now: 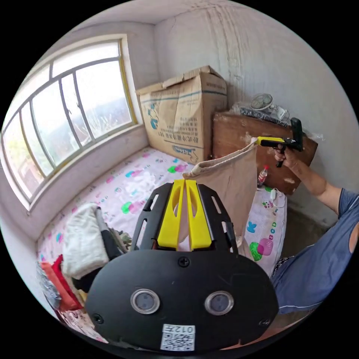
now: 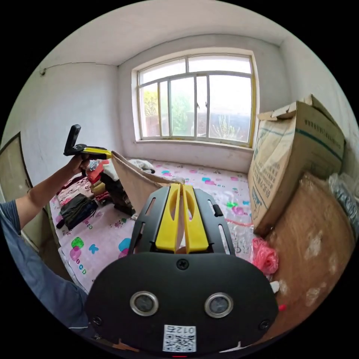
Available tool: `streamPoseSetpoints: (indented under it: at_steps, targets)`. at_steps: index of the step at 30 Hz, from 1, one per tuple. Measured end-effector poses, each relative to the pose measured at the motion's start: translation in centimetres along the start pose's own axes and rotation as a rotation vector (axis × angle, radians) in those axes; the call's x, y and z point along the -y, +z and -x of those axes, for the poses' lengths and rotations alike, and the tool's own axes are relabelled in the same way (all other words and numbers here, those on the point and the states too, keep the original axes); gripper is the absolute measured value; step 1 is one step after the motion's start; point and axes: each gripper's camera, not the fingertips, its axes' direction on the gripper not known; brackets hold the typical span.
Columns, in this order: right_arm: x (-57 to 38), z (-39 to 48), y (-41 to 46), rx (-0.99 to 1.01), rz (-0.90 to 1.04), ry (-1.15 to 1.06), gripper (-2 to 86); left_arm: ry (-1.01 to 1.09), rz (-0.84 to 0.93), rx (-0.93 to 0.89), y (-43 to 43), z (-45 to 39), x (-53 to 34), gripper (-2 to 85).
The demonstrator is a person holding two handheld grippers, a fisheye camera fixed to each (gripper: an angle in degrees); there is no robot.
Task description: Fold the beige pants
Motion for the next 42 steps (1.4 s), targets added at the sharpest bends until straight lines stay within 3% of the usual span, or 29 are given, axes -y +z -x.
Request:
streamPoseSetpoints:
  at_steps: [6, 12, 16, 23, 25, 34, 42]
  targets:
    - [13.6, 4.1, -9.0, -0.039, -0.144, -0.109, 0.4, 0.026, -0.153, 0.149, -14.8, -5.0, 5.2, 0.1]
    - [21.5, 8.0, -15.1, -0.089, -0.216, -0.189, 0.5, 0.049, -0.257, 0.251, -25.9, -10.9, 7.8, 0.0]
    - [24.1, 9.9, -18.4, -0.078, -0.245, -0.246, 0.5, 0.033, -0.233, 0.256, -30.0, -13.5, 8.5, -0.1]
    - [27.6, 11.6, -23.7, -0.118, -0.353, -0.328, 0.5, 0.048, -0.394, 0.165, -38.9, -17.1, 8.8, -0.2]
    - [29.3, 11.6, -22.8, -0.127, -0.259, -0.34, 0.4, 0.05, -0.382, 0.172, -39.9, -17.6, 9.3, -0.2]
    - [33.4, 7.8, -18.6, -0.122, -0.25, -0.326, 0.4, 0.059, -0.34, 0.149, -41.7, -16.8, 12.0, -0.2]
    - [32.8, -2.8, 0.7, -0.075, -0.021, -0.147, 0.4, -0.058, -0.146, 0.089, -33.3, -9.3, 13.5, 0.0]
